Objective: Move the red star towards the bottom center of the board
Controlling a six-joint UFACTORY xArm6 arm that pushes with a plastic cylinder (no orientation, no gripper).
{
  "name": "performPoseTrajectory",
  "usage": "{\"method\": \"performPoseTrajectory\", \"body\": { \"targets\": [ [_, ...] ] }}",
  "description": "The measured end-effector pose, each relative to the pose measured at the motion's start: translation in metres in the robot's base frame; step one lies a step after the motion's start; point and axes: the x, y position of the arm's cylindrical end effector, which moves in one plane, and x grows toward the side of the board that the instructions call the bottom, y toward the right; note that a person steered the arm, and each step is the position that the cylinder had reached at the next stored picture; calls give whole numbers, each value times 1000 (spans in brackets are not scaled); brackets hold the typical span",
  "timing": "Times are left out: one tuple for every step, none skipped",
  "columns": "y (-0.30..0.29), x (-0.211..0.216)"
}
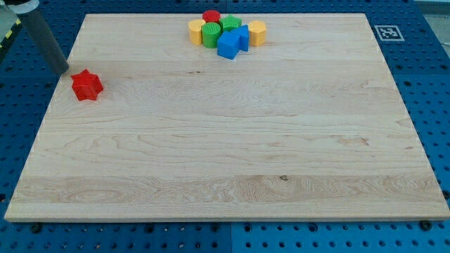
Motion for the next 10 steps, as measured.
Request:
{"method": "performPoseTrajectory", "body": {
  "targets": [
    [4,13],
    [30,42],
    [84,50],
    [123,53],
    [137,55],
    [160,55],
    [182,62],
    [197,85],
    [209,111],
    [215,110]
  ]
}}
